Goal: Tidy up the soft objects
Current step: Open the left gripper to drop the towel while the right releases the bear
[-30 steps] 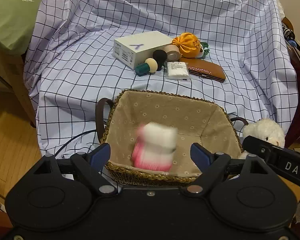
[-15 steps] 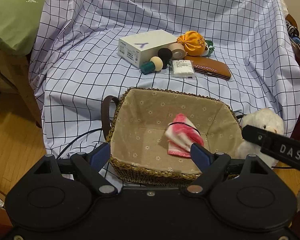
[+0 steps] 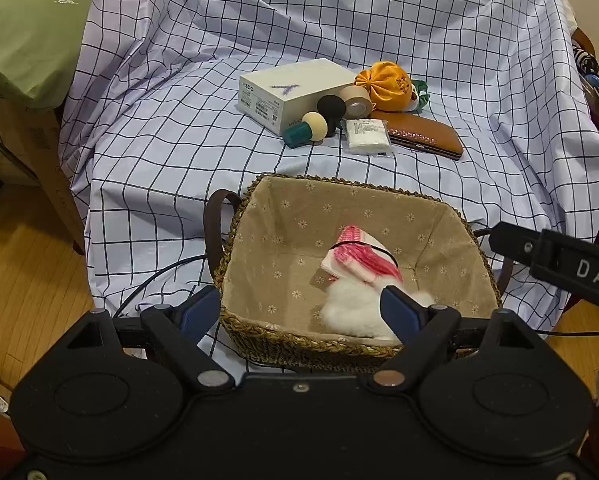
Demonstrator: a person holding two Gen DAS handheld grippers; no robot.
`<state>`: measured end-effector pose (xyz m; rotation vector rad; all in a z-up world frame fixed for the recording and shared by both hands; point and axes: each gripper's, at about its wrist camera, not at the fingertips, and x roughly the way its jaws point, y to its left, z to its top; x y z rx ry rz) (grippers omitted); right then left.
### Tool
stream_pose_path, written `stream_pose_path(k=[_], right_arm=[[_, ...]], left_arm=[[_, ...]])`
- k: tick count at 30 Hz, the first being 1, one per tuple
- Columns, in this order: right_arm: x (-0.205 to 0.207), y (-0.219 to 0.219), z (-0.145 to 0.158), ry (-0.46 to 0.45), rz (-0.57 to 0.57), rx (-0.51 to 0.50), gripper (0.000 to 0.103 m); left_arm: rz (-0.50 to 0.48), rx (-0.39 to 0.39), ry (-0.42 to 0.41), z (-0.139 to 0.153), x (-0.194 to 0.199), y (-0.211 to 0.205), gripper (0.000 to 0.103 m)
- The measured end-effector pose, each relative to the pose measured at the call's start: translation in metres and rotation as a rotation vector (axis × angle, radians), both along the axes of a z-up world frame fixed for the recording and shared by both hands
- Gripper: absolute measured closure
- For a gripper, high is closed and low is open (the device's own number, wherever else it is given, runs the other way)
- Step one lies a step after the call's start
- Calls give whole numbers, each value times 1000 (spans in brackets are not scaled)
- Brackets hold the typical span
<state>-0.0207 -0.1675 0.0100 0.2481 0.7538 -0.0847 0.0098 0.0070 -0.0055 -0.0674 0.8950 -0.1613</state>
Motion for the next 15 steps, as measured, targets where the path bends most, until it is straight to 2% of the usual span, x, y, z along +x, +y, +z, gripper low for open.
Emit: stream_pose_path(k=[15], right_arm=[[-3,0,-8,48,-3,-3,33]], left_arm=[[6,9,-2,0,-1,0,19]])
